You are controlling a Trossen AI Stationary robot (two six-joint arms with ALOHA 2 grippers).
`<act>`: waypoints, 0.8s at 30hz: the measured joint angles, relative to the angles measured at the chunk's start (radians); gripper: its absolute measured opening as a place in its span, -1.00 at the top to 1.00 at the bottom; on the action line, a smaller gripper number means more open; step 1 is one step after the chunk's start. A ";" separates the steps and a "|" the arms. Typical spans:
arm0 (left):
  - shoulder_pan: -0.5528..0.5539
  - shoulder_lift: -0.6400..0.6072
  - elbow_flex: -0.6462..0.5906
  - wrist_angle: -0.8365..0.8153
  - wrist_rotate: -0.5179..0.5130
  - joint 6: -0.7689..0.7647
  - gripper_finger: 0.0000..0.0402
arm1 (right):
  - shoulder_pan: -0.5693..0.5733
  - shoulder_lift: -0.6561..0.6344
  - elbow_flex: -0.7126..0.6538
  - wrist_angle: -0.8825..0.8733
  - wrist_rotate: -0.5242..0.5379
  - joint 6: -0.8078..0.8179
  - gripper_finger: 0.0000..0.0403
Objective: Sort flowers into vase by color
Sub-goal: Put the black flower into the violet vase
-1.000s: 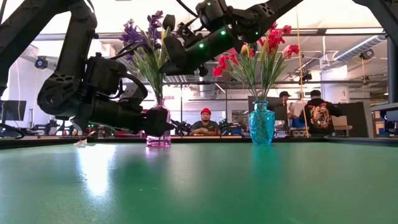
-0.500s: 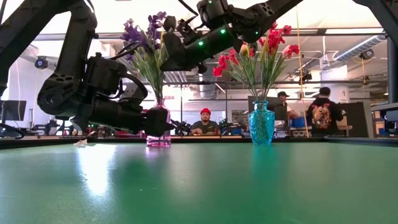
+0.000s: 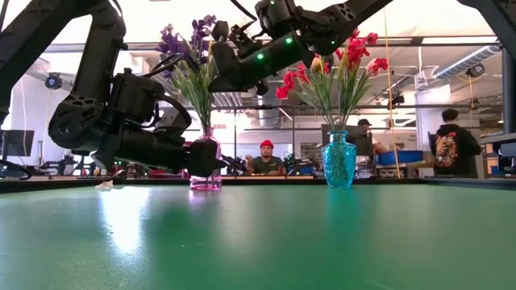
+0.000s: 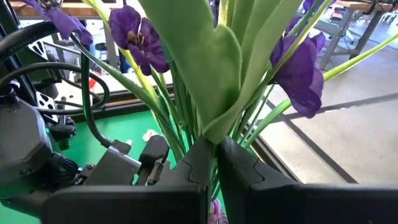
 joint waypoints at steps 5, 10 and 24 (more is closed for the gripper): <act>0.000 0.000 0.000 0.000 0.000 0.000 -0.25 | 0.000 0.000 0.002 -0.019 0.000 0.000 0.94; 0.000 0.000 0.000 0.000 0.000 0.000 -0.25 | 0.002 0.000 0.001 -0.025 -0.005 -0.001 0.94; 0.000 0.000 0.000 0.000 0.000 -0.002 -0.25 | 0.002 0.000 0.001 -0.075 -0.030 0.016 0.94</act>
